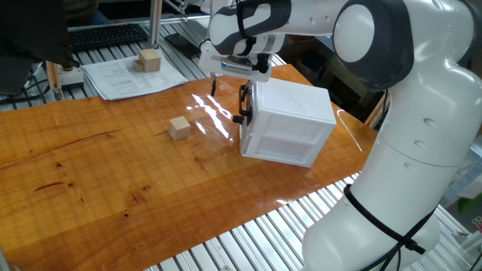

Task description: Put things in the drawer

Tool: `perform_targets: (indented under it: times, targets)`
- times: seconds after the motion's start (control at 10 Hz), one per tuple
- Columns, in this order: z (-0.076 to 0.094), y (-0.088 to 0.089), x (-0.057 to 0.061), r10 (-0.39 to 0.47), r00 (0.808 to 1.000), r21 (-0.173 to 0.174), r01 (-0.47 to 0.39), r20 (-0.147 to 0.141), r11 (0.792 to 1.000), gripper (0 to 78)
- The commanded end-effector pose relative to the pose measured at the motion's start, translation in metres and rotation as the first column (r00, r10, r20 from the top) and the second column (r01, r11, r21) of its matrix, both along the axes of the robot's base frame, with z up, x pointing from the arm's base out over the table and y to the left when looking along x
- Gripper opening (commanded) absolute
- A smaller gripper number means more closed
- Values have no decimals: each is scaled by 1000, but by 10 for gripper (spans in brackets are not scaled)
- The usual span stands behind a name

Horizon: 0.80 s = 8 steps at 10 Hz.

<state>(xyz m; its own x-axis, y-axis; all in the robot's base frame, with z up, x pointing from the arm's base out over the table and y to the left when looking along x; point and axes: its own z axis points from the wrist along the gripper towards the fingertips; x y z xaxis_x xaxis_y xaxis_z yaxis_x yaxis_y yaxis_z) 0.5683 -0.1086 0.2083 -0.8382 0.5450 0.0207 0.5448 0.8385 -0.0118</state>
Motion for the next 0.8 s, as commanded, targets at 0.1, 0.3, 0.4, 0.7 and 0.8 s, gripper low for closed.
perform_targets:
  times: [0.1, 0.3, 0.4, 0.7, 0.8]
  targets:
    - [3, 6, 3, -12, 1000, 5, 12, 3, 1000, 775]
    - [2, 16, 5, -30, 1000, 6, 30, 6, 1000, 775]
    - [3, 18, 5, -35, 999, 6, 35, 6, 999, 775]
    - [7, 24, 8, -49, 999, 8, 49, 5, 999, 775]
    - [8, 26, 9, -53, 999, 10, 53, 4, 999, 775]
